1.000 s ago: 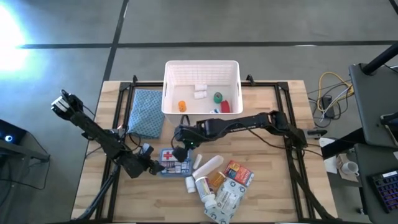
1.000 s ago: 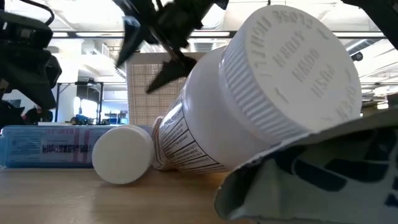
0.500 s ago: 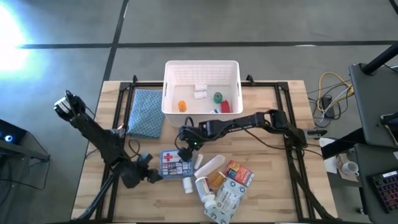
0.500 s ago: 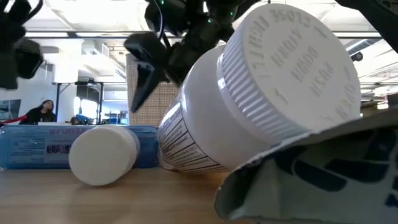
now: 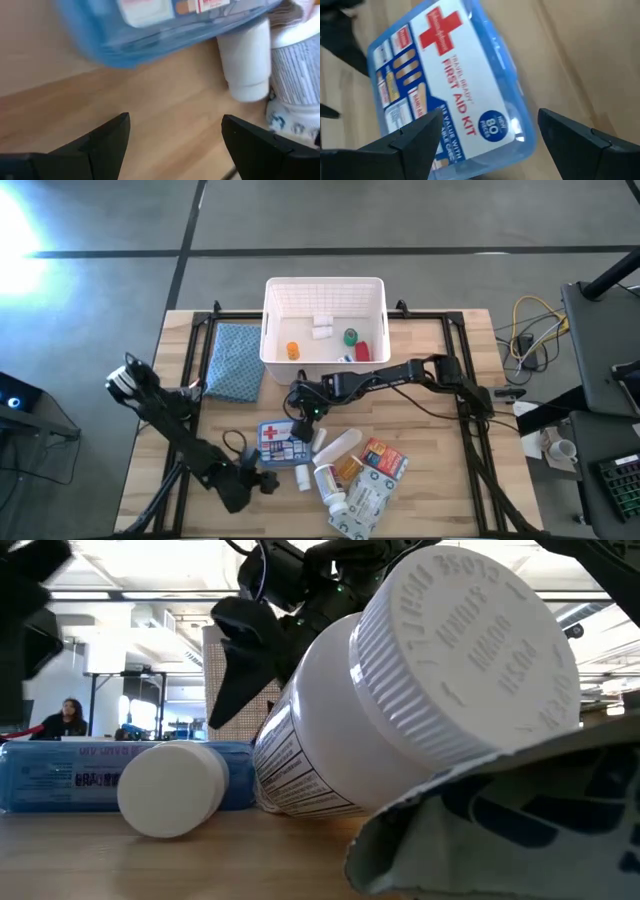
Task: Pick & place medical supplies in basket/bin
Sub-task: Put the blue first aid kit into the white bin
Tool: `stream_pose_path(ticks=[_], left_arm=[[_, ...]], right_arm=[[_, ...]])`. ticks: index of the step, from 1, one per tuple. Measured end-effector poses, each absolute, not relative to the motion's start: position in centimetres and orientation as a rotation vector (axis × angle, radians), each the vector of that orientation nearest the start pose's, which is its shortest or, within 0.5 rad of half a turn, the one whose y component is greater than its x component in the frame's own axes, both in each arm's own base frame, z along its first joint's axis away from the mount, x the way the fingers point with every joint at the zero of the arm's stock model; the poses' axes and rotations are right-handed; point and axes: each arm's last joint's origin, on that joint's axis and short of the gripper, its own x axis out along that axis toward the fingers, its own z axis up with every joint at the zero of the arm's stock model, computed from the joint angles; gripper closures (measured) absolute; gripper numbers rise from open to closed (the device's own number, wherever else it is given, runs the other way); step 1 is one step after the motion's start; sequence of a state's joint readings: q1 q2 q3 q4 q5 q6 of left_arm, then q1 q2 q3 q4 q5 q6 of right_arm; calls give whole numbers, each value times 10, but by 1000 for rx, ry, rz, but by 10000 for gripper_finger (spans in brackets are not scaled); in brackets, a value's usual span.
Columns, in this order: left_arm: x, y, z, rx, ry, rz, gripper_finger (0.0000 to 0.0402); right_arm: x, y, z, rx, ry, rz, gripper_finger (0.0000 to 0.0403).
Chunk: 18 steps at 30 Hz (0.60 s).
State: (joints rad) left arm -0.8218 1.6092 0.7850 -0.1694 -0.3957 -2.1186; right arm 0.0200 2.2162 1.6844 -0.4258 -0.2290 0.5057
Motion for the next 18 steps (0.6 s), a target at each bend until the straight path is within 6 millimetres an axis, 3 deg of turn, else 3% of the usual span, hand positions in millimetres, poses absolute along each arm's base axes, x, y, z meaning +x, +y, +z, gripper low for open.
stream_pose_path(ticks=[7, 18], left_arm=[[224, -200, 142, -1406, 798, 653, 109], [204, -162, 139, -1351, 771, 746, 109]], right_arm=[[473, 18, 158, 501, 1012, 37, 87], [468, 34, 142, 543, 1094, 213, 87]])
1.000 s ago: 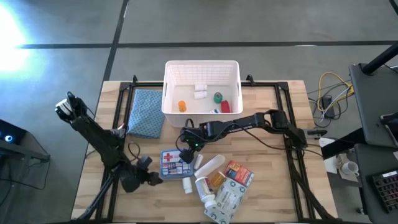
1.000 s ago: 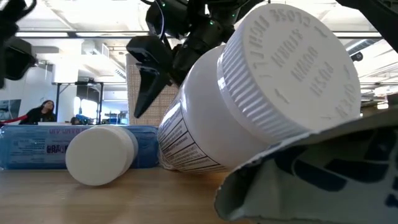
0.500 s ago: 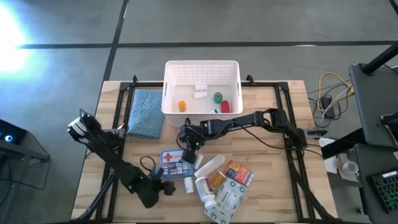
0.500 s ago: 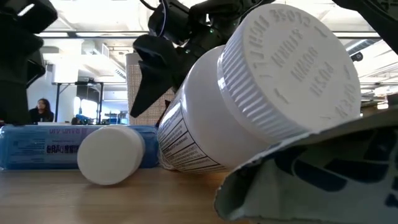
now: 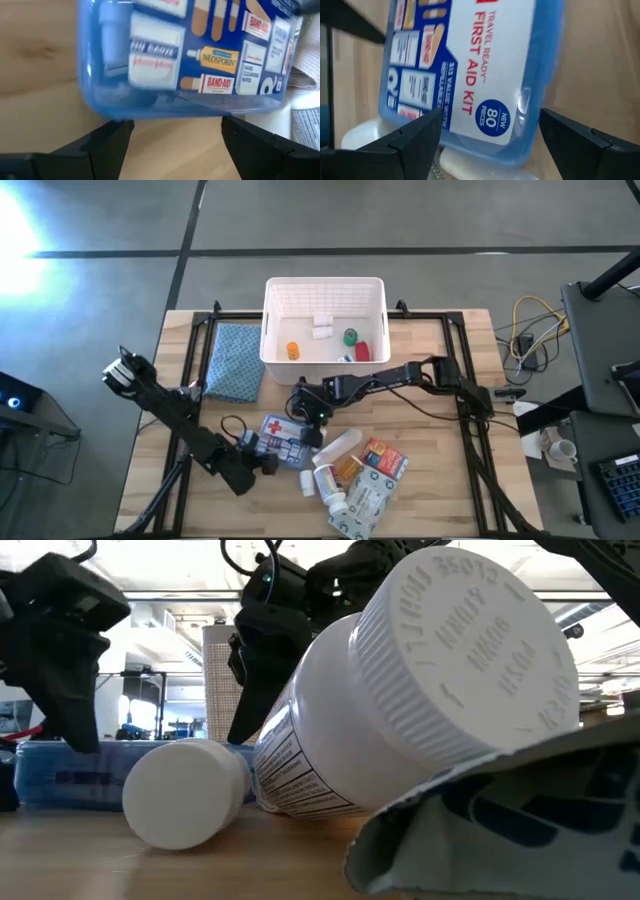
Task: Pick & place medical supplies in basket/bin
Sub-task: Put the blue first aid kit into the white bin
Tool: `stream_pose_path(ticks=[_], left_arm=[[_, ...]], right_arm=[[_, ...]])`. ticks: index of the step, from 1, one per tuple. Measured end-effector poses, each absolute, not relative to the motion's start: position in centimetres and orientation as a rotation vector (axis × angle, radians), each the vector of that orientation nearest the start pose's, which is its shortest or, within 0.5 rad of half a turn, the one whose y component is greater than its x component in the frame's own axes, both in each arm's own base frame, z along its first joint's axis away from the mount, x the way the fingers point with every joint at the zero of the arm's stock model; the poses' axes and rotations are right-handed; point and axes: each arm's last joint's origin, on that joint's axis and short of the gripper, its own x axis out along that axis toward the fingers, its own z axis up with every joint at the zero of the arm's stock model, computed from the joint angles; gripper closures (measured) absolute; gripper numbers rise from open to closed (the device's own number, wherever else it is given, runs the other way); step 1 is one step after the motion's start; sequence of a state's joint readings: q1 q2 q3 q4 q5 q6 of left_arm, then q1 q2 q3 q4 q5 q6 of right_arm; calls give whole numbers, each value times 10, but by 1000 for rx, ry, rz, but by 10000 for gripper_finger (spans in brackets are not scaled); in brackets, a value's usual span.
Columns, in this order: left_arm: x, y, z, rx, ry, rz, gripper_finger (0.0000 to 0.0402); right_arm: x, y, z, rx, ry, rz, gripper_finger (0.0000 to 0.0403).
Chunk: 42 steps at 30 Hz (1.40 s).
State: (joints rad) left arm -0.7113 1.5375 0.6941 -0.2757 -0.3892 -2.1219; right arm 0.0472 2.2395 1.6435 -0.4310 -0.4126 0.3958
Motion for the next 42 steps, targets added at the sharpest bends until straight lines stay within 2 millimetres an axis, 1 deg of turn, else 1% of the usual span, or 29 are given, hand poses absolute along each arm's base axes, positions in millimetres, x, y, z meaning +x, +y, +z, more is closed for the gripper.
stream_pose_path(ticks=[6, 9, 13, 16, 18, 20, 23, 25, 27, 31, 36, 39, 42], left_arm=[[185, -146, 141, -1347, 806, 742, 109], [174, -137, 143, -1340, 827, 730, 109], [157, -123, 145, -1312, 840, 769, 109], [147, -112, 148, -1274, 802, 811, 109], [145, -109, 154, -1286, 777, 797, 109], [142, -107, 159, -1295, 759, 782, 109], [145, -108, 167, -1325, 709, 741, 109], [146, -109, 169, -1312, 709, 722, 109], [146, -109, 168, -1281, 720, 720, 109], [146, -110, 165, -1275, 759, 723, 109], [141, -109, 162, -1246, 854, 748, 109], [139, -109, 163, -1217, 898, 757, 109], [138, -109, 163, -1242, 910, 781, 109]], right_arm=[[473, 39, 149, 572, 1064, 303, 87], [474, 39, 152, 585, 1054, 322, 87], [474, 44, 153, 618, 1057, 391, 87], [475, 49, 154, 639, 1037, 408, 88], [476, 49, 154, 676, 1044, 353, 88], [477, 45, 153, 739, 1047, 236, 88], [477, 39, 151, 848, 1053, 70, 88], [477, 39, 151, 899, 1055, 24, 88], [476, 41, 151, 917, 1064, 20, 88], [476, 46, 151, 922, 1079, 48, 88], [474, 45, 153, 920, 1095, 33, 88], [472, 45, 151, 914, 1116, 20, 88], [472, 45, 151, 914, 1116, 19, 88]])
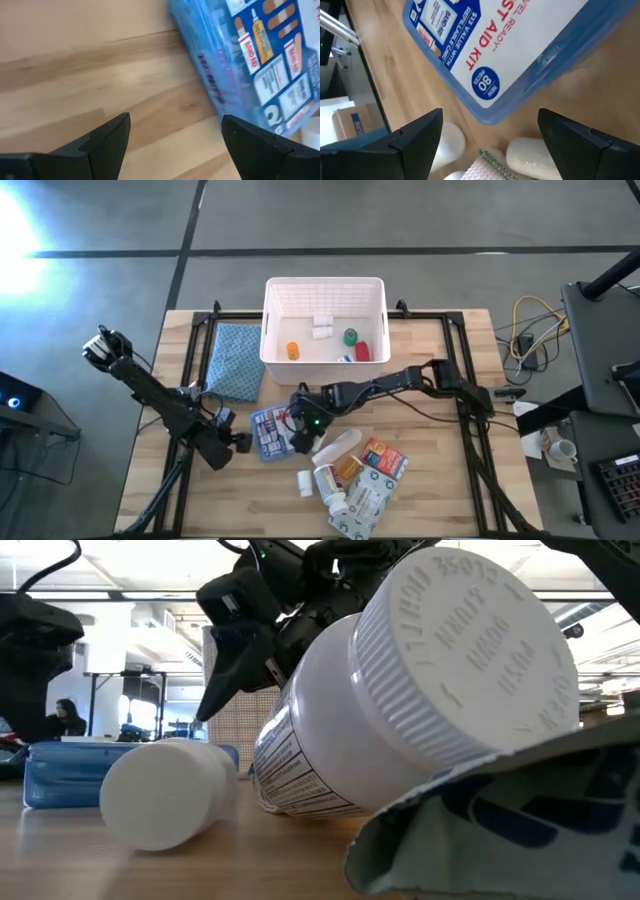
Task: Pick & place medical supplies in basket/bin
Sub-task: Put the blue first aid kit into the white bin
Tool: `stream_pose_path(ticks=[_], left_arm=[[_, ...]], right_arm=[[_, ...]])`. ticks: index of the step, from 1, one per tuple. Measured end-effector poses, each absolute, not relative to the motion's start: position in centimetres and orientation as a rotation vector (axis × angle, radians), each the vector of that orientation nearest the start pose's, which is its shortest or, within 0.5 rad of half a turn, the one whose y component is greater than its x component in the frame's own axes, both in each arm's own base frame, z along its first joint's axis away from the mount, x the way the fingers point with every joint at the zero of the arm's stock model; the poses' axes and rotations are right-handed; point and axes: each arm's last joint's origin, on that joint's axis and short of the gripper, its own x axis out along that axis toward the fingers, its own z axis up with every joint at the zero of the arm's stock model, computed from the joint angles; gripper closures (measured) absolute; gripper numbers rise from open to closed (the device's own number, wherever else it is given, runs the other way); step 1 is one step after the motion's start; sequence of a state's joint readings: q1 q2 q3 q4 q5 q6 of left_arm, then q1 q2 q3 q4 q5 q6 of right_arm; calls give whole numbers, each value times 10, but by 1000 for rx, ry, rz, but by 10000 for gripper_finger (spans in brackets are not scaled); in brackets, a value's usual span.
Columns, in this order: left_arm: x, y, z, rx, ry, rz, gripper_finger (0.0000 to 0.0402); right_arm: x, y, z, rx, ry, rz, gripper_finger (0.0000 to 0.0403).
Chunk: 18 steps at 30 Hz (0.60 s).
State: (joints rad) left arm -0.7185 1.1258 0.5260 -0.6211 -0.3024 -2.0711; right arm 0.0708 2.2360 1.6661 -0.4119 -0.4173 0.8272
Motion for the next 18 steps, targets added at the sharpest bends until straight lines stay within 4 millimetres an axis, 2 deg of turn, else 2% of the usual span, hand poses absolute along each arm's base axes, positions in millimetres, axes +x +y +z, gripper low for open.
stream_pose_path(ticks=[7, 12, 18], left_arm=[[149, -113, 183, -1307, 704, 748, 109], [154, -115, 170, -1341, 685, 799, 109], [163, -119, 156, -1399, 535, 853, 109]], right_arm=[[472, 32, 148, 947, 1100, -50, 88], [471, 16, 138, 1058, 1052, -142, 87], [474, 18, 138, 1099, 1012, -133, 87]])
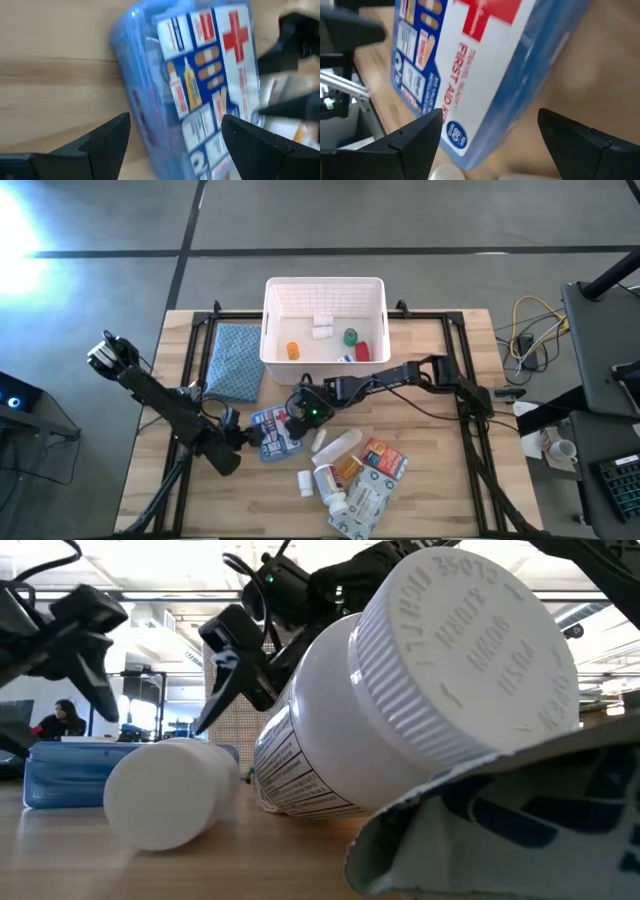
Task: Pick & place medical supplies in basket/bin
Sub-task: Put the blue first aid kit into the white bin
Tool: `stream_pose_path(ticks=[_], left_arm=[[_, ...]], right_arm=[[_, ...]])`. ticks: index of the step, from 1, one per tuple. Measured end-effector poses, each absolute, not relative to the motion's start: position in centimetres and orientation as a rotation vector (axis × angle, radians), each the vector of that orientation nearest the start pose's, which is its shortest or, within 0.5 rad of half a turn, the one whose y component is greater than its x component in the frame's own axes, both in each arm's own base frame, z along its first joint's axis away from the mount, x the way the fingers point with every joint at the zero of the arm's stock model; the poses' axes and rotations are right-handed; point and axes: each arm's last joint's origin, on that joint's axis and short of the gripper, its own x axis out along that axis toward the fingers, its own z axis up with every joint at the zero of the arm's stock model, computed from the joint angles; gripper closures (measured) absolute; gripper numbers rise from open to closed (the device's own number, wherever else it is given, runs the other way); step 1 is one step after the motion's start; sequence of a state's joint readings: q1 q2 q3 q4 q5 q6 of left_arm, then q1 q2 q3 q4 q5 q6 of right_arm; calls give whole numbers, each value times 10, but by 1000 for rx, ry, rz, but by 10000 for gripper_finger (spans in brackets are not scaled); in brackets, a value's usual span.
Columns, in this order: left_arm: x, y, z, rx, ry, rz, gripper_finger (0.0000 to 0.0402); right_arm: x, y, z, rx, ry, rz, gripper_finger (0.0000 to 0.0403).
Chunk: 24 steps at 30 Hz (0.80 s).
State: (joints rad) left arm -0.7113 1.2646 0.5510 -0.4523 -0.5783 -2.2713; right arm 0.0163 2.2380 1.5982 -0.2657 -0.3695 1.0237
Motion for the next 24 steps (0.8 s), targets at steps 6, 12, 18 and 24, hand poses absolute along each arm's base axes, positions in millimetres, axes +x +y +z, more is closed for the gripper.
stream_pose_path(ticks=[6, 12, 18, 24], left_arm=[[169, -124, 142, -1368, 543, 877, 112], [175, -127, 135, -1365, 518, 871, 145], [178, -131, 132, -1375, 510, 848, 170], [179, -131, 133, -1376, 508, 839, 173]], right_arm=[[472, 18, 128, 1100, 1022, -179, 87], [475, 13, 103, 1200, 1070, -151, 88], [480, 15, 98, 1223, 1024, -132, 88], [483, 16, 110, 1176, 993, -80, 87]])
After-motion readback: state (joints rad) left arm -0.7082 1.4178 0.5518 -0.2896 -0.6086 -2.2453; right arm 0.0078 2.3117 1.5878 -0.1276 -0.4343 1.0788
